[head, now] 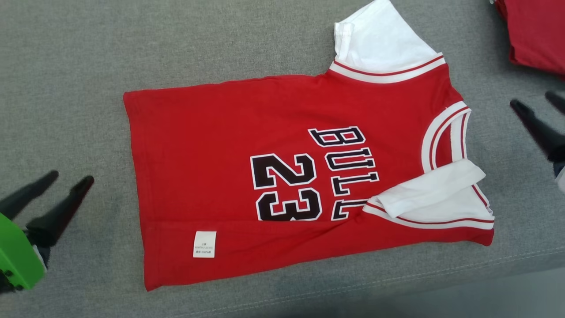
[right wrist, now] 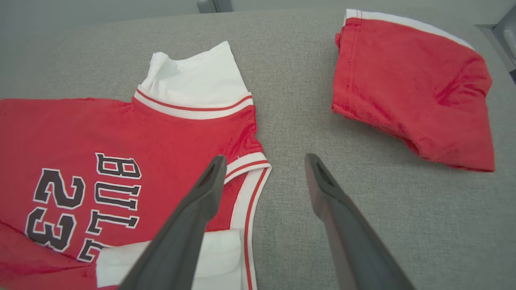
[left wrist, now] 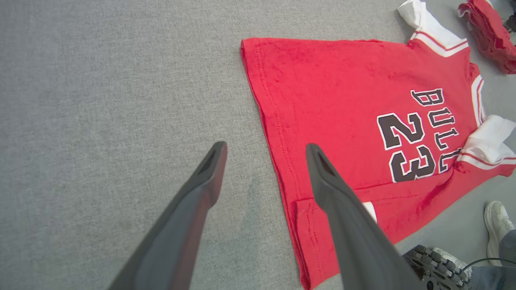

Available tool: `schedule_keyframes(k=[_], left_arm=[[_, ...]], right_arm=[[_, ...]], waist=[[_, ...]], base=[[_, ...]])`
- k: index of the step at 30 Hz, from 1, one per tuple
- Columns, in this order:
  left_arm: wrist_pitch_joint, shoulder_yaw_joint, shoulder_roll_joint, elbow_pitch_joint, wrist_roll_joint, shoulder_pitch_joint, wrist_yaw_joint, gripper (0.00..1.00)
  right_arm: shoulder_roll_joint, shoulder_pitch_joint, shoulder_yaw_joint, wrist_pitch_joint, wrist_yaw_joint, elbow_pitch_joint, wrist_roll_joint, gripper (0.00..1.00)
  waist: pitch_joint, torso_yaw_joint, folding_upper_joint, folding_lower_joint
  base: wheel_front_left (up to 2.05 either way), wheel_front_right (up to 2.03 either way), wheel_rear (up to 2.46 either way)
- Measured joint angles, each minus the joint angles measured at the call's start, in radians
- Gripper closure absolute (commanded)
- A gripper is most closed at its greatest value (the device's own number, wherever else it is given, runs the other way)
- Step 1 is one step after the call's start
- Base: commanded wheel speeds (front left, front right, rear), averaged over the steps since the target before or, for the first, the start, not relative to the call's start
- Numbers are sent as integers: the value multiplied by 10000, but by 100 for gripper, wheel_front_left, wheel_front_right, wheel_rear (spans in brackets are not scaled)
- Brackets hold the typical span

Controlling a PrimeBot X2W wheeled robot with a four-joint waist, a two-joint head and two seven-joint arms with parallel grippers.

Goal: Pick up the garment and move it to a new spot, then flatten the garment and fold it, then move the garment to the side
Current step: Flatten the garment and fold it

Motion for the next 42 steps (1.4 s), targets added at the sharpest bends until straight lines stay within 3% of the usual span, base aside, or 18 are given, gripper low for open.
schedule_keyframes(k=[2, 8, 14, 20, 27, 42], left_arm=[[591, 21, 403, -61, -75, -630, 0, 0], [2023, -21, 614, -203, -771, -2520, -46, 0], [3175, -107, 679, 169, -1262, -3805, -44, 0], [3561, -100, 573, 460, -1327, -4886, -44, 0], [4056, -717, -134, 1101, -1335, -5523, -44, 0], [4612, -1110, -642, 1918, -1250, -6941, -50, 0]], right_arm=[[-186, -827, 8, 336, -4, 40, -84, 0], [-138, -3299, 479, 1231, -19, 389, -320, 0], [462, -5195, 1289, 1816, -71, 729, -566, 0], [1032, -6640, 1891, 2094, 171, 1103, -894, 0], [1484, -7294, 2224, 2092, 267, 2343, -1241, 0], [1983, -8017, 2514, 1946, 387, 3797, -1509, 0]], waist=[[204, 1, 0, 0], [932, 30, 0, 0], [1744, 61, 0, 1], [2580, 19, 0, 1], [3230, -242, 0, 2], [3388, -466, 0, 1]], base=[[0, 0, 0], [0, 0, 0], [0, 0, 0], [0, 0, 0], [0, 0, 0], [0, 0, 0]])
